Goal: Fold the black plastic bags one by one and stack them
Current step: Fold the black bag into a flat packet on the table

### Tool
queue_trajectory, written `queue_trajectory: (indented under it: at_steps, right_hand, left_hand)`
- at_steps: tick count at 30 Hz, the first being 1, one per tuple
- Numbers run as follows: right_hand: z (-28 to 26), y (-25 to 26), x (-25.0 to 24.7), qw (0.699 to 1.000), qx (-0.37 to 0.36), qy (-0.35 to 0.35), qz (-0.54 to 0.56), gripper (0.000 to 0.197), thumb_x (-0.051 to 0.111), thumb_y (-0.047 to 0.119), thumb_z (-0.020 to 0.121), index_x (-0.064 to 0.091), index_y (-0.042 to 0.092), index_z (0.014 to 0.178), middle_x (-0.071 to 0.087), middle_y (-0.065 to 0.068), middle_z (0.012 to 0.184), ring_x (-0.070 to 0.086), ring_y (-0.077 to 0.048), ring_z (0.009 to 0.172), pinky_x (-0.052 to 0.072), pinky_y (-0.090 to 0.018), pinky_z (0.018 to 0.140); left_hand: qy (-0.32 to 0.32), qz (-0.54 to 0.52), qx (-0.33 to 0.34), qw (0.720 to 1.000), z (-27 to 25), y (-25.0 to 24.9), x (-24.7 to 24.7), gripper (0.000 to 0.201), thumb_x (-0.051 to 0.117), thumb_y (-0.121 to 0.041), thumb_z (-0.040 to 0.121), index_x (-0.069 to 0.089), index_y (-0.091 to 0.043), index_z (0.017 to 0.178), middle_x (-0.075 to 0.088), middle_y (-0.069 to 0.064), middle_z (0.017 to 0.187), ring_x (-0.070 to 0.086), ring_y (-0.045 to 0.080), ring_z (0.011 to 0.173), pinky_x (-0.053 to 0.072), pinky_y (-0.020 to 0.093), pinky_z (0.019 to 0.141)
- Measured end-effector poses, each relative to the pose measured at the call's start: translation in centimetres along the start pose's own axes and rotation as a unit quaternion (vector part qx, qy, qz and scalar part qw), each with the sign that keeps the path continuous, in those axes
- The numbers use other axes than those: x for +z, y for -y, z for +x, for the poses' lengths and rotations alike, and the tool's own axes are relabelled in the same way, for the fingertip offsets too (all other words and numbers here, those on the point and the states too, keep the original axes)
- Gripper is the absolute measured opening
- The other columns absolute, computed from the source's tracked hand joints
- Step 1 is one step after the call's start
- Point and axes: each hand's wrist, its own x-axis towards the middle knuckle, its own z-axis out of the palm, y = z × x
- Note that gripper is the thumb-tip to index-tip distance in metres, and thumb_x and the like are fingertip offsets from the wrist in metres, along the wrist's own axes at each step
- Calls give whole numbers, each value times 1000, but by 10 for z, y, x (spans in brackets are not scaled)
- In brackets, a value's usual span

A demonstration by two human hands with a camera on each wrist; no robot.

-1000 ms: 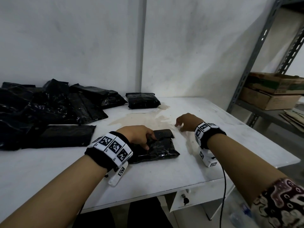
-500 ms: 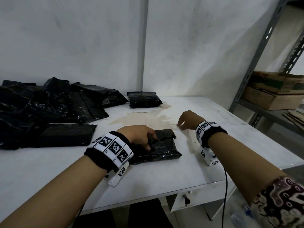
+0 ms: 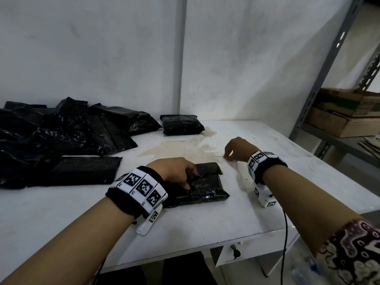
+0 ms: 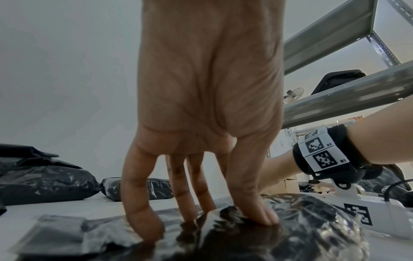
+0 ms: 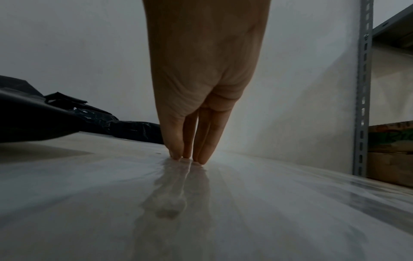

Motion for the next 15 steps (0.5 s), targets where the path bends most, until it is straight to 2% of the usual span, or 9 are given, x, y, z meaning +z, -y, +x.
queue_trajectory:
  at_steps: [3, 5, 8, 10, 12, 15]
  right_hand:
    - [0, 1, -2, 1000, -7, 5, -11, 7, 69, 8, 80, 74, 12, 82, 73, -6, 87, 68, -24, 79, 56, -36, 79]
    - [0, 0, -2, 1000, -15, 6, -10, 8, 67, 9, 80, 72, 16, 80, 73, -3, 87, 67, -22, 77, 57, -37, 78]
    - [-1, -2, -4, 999, -20, 21, 13, 12, 69, 9, 83, 75, 17, 89, 73, -1, 88, 69, -19, 73, 58, -30, 72]
    - [1, -2, -5, 999, -19, 24, 22, 11, 71, 8, 82, 76, 16, 88, 74, -3, 85, 71, -21, 70, 59, -28, 67]
    - [3, -2, -7, 999, -16, 30, 30, 11, 71, 4, 82, 75, 15, 81, 74, -6, 84, 71, -23, 71, 60, -31, 65]
    - [6, -2, -8, 998, -15, 46, 41, 16, 68, -2, 81, 73, 12, 77, 74, -8, 83, 72, -25, 75, 61, -34, 66]
  left_hand:
    - [-1, 1, 0, 1000, 0, 0, 0, 53, 74, -16, 80, 56, -30, 128, 46, -6, 107, 51, 22, 113, 42, 40, 102]
    - [-2, 5, 1, 1000, 0, 0, 1, 53, 74, -17, 80, 56, -30, 128, 45, -6, 107, 50, 22, 114, 42, 39, 101]
    - [-2, 1, 1, 1000, -1, 0, 0, 52, 74, -16, 81, 56, -30, 128, 46, -5, 108, 50, 21, 113, 42, 38, 101]
    - [-1, 0, 2, 1000, -1, 0, 0, 52, 74, -16, 80, 56, -30, 127, 48, -3, 112, 50, 21, 113, 42, 38, 101]
    - [-2, 2, 5, 1000, -1, -1, -1, 52, 74, -16, 81, 56, -30, 128, 49, -3, 114, 50, 21, 113, 43, 38, 101]
    - [0, -2, 6, 1000, -1, -1, -1, 52, 74, -16, 81, 56, -29, 128, 45, -5, 108, 50, 21, 113, 42, 36, 100]
